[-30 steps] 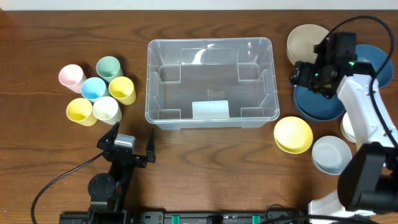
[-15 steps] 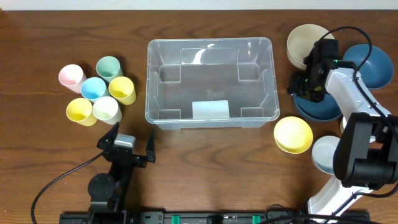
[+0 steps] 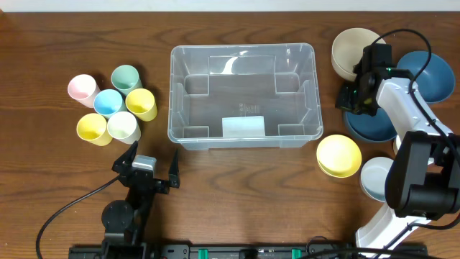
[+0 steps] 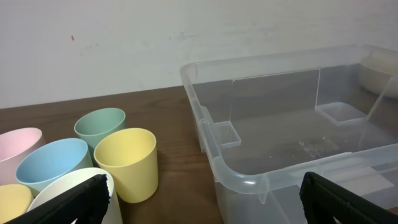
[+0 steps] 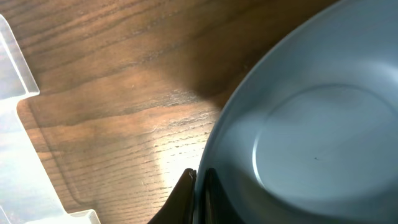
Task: Pack container
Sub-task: 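Move the right gripper to the dark teal bowl and grasp its rim, then carry the teal bowl into the clear container and release it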
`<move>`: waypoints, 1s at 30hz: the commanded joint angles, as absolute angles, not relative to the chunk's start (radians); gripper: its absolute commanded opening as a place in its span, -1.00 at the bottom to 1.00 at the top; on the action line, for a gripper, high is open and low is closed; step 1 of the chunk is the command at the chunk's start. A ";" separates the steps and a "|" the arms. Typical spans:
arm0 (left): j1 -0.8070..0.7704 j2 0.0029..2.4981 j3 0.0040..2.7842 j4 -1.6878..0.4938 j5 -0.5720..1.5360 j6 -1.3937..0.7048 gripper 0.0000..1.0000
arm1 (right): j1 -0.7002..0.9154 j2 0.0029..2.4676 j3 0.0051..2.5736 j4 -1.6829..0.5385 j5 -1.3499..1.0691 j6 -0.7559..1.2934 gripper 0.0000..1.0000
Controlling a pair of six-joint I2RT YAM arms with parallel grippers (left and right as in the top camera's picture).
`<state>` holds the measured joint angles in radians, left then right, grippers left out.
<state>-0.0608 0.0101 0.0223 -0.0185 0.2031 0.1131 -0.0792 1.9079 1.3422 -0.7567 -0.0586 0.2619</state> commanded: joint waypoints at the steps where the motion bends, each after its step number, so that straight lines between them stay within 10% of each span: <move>1: -0.063 0.004 0.004 -0.051 0.217 0.131 0.96 | -0.072 1.914 1.345 -0.767 -0.081 0.269 -0.97; 19: -0.063 0.004 0.004 -0.052 0.218 0.131 0.96 | -0.024 1.571 1.570 -1.057 -0.059 0.178 -0.97; 30: -0.063 0.004 0.004 -0.052 0.218 0.131 0.96 | 0.400 1.397 1.629 -0.860 0.012 0.061 -0.97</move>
<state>-0.0608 0.0101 0.0223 -0.0185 0.2031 0.1131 0.3038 1.3663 1.6276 -0.8879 -0.0624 0.1123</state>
